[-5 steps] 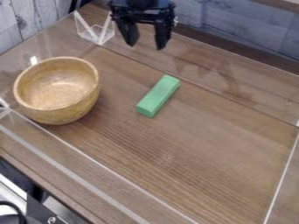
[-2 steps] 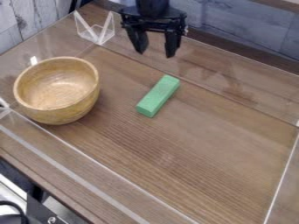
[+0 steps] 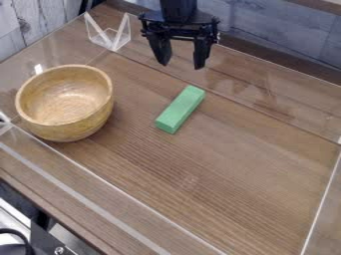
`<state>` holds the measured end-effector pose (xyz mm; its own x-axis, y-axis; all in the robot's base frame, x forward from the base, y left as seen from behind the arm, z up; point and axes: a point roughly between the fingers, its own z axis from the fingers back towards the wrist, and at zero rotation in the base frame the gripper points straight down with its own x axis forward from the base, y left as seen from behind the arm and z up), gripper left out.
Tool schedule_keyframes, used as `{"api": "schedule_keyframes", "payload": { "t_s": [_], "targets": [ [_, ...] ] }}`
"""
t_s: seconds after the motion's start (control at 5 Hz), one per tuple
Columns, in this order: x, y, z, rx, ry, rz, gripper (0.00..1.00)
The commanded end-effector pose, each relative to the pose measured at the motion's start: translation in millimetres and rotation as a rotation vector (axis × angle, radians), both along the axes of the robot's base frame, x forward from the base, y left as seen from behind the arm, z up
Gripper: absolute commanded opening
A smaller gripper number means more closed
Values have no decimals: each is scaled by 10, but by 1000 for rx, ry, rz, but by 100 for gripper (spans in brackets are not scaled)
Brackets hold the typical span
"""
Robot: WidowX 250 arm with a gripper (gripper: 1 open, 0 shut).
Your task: Move green object from inside the wooden bowl to the table next to it
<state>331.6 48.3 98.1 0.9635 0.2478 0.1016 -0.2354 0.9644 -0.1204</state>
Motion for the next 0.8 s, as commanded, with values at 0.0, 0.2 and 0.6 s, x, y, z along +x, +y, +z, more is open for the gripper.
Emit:
{"api": "schedule_keyframes", "payload": {
  "t_s": [0.0, 0.2, 0.6],
  "targets": [
    [6, 67, 380, 16, -67, -5, 100],
    [-20, 138, 546, 16, -71, -11, 100],
    [162, 94, 284, 26, -55, 14, 100]
  ]
}}
